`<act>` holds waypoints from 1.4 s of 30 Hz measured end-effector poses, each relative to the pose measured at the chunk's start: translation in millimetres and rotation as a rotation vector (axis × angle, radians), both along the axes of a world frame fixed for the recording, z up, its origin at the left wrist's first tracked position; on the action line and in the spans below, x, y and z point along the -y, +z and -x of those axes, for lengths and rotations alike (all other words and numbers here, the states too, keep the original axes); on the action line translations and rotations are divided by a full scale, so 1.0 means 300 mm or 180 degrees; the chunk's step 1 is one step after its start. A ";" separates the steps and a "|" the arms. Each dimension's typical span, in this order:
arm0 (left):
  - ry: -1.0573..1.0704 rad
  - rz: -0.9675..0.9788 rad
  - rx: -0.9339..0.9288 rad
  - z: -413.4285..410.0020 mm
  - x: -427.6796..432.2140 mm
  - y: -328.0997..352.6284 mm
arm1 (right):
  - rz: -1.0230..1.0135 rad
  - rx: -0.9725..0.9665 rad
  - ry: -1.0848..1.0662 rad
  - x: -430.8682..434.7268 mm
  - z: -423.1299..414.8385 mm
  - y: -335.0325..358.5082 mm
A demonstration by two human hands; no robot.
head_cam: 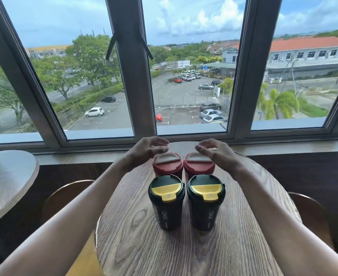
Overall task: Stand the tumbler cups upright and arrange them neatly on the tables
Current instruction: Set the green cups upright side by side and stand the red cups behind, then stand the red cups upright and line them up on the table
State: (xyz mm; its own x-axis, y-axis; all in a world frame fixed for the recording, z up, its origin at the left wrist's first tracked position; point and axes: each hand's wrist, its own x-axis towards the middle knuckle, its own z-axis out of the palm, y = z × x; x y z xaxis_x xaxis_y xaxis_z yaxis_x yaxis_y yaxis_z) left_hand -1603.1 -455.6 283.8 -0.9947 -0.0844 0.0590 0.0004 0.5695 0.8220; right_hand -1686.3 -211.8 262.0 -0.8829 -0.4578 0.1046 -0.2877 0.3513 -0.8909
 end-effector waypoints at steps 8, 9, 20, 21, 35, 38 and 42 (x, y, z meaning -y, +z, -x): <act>0.0786 0.0567 -0.0835 -0.199 0.153 0.034 | -0.0209 -0.1132 0.0364 0.276 -0.113 0.217; 0.0847 0.0586 -0.0857 -0.243 0.191 0.039 | -0.0190 -0.1189 0.0470 0.336 -0.147 0.237; 0.2084 0.0667 -0.0968 -0.954 0.837 0.018 | 0.0141 -0.0797 0.1523 1.180 -0.729 0.171; 0.2167 0.0612 -0.0904 -1.023 0.897 0.004 | 0.0147 -0.0718 0.1589 1.250 -0.786 0.149; 0.2896 0.0518 -0.0458 -1.503 1.587 -0.084 | 0.0309 -0.0092 0.1893 1.989 -1.151 0.001; 0.2738 0.0588 -0.0316 -1.486 1.741 -0.088 | 0.0346 -0.0044 0.1854 2.142 -1.145 -0.028; 0.1968 0.0687 0.0346 -1.442 1.914 -0.096 | 0.0375 0.0059 0.1675 2.342 -1.121 -0.051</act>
